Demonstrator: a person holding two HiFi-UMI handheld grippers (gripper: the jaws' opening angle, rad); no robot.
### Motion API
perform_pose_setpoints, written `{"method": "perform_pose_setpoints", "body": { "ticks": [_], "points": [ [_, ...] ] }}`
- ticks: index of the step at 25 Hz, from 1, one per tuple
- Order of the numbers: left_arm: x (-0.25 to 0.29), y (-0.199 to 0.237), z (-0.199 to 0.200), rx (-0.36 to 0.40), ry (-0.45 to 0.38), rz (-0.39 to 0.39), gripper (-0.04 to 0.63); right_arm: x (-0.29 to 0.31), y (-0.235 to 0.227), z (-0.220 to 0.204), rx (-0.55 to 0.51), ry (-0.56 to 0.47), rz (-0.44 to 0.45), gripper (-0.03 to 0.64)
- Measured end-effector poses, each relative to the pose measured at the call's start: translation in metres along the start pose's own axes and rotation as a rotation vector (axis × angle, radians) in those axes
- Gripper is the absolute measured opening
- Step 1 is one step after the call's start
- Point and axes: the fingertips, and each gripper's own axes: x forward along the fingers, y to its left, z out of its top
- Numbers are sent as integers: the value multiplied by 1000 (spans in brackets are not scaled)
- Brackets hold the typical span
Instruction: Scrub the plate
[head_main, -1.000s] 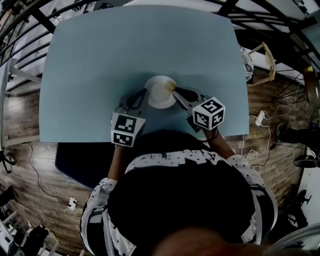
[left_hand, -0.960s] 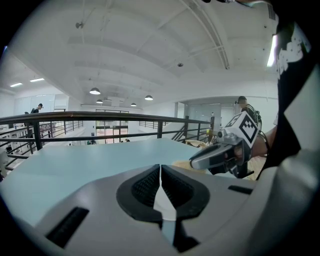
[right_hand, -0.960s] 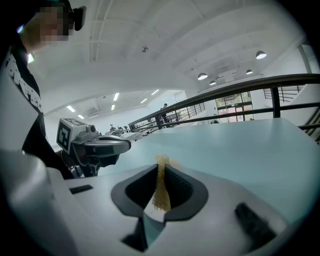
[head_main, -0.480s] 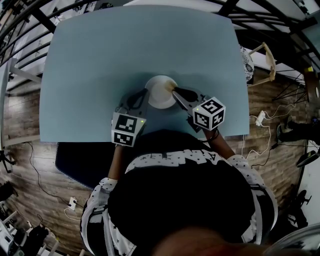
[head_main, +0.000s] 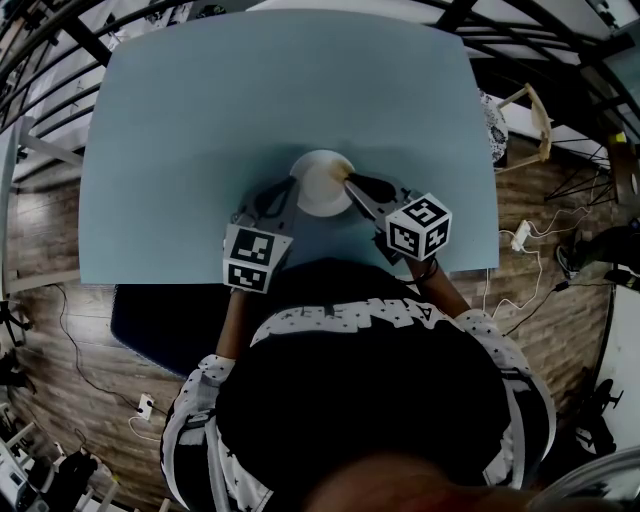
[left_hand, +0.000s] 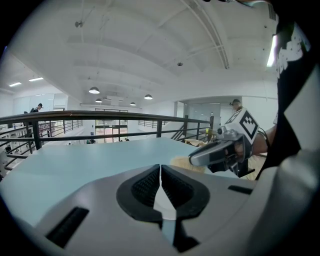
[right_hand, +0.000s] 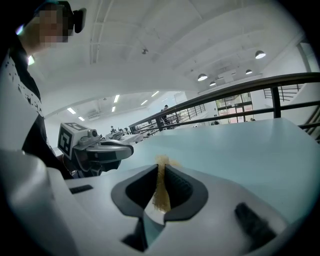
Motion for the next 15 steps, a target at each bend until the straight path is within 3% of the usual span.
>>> {"method": "perform_pose_setpoints", "body": {
  "ticks": [15],
  "points": [
    [2, 1, 1, 4, -5, -5, 15, 0, 0, 5, -2, -12, 0, 51]
  ]
}}
